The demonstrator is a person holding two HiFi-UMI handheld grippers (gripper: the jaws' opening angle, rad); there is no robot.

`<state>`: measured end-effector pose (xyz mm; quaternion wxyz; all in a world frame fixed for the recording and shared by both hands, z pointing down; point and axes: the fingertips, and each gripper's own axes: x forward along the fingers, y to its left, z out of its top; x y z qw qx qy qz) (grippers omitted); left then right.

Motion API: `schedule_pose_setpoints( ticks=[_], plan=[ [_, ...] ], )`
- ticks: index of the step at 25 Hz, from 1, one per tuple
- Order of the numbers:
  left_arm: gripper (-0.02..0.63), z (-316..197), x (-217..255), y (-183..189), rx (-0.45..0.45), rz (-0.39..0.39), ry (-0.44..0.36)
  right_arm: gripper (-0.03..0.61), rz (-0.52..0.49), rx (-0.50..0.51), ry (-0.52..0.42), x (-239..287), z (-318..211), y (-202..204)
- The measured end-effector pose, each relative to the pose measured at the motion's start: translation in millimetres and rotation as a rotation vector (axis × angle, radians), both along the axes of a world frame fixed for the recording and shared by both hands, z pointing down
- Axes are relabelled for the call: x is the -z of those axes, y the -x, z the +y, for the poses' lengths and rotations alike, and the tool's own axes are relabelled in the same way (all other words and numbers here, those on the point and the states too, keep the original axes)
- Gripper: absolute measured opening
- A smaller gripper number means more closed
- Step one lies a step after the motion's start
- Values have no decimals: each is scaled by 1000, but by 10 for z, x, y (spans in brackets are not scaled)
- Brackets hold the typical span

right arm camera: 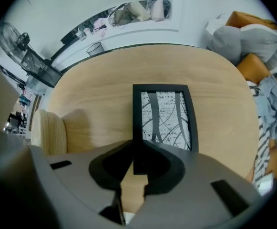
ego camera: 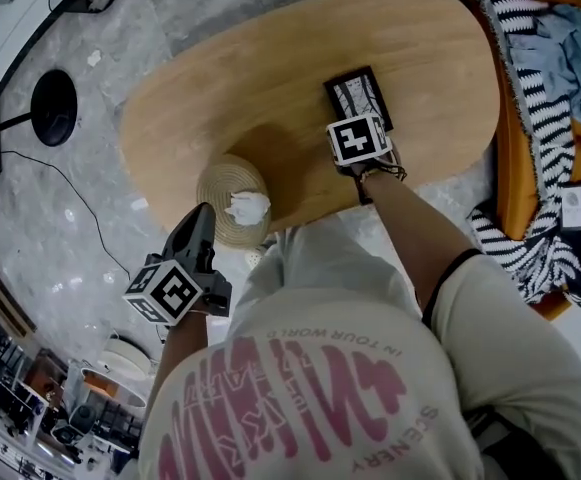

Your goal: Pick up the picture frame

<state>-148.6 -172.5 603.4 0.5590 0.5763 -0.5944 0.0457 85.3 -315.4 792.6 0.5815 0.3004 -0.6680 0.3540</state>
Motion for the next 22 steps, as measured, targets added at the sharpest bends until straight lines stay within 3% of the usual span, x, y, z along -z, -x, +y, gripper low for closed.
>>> schedule_pose_setpoints(
  ticks=[10,18,22],
  plan=[
    [3,161,-106,43,-71,43,-42,67,-12,-152,-4,333,485,-155],
    [3,387,99,280,-77,22,-53,67,-123,-281,-107,1111,890,-238],
    [3,526,356,381,-78,28,-101,67,-199,-350,-176,1575,1044,-156]
  ],
)
